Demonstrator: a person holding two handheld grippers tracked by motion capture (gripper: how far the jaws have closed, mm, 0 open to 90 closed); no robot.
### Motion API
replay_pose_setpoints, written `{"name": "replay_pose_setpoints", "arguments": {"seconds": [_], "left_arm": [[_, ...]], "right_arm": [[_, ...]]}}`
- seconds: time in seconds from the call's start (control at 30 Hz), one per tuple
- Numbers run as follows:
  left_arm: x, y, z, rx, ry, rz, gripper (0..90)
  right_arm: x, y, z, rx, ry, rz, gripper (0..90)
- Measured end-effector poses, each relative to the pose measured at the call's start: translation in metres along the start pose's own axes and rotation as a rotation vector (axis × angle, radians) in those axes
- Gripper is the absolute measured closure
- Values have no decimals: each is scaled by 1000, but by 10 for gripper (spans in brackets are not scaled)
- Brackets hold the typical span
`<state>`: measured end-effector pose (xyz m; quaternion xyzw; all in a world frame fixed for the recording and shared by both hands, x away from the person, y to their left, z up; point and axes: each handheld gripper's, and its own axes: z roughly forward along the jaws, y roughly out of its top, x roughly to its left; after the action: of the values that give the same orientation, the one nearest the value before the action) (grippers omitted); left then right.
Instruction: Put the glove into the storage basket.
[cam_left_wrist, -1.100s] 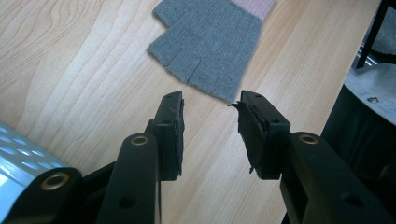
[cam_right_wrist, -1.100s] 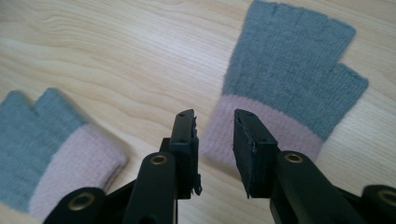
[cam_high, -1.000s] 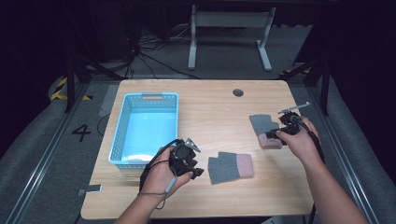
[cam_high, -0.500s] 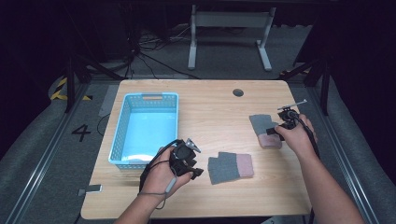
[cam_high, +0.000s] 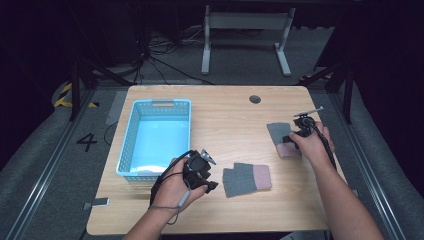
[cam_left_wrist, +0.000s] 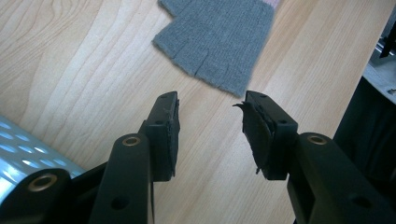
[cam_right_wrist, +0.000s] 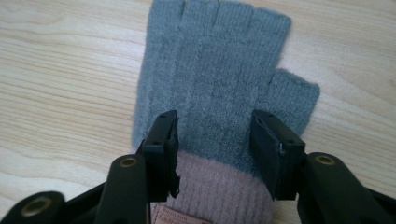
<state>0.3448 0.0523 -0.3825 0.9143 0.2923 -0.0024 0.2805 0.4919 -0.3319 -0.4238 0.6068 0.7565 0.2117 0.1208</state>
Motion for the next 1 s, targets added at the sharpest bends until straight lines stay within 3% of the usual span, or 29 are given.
{"name": "replay_pose_setpoints", "arguments": {"seconds": [0.17, 0.27, 0.4, 0.57, 0.77, 0.8, 1.0], "left_arm": [[1, 0, 0, 2, 1, -2, 566], [1, -1, 2, 6, 1, 0, 565], [0, 0, 2, 6, 0, -1, 563], [1, -1, 2, 7, 1, 1, 562], [1, -1, 3, 11, -2, -3, 562], [1, 0, 3, 12, -1, -2, 562], [3, 0, 4, 8, -4, -4, 561]], "right_arm": [[2, 1, 6, 11, -22, 22, 509], [8, 3, 8, 19, -65, 0, 506], [10, 7, 10, 49, -82, 1, 518], [9, 9, 10, 62, -83, 4, 570], [7, 11, 9, 73, -86, 6, 706], [8, 12, 9, 79, -80, 0, 759], [4, 11, 8, 65, -41, -8, 799]]}}
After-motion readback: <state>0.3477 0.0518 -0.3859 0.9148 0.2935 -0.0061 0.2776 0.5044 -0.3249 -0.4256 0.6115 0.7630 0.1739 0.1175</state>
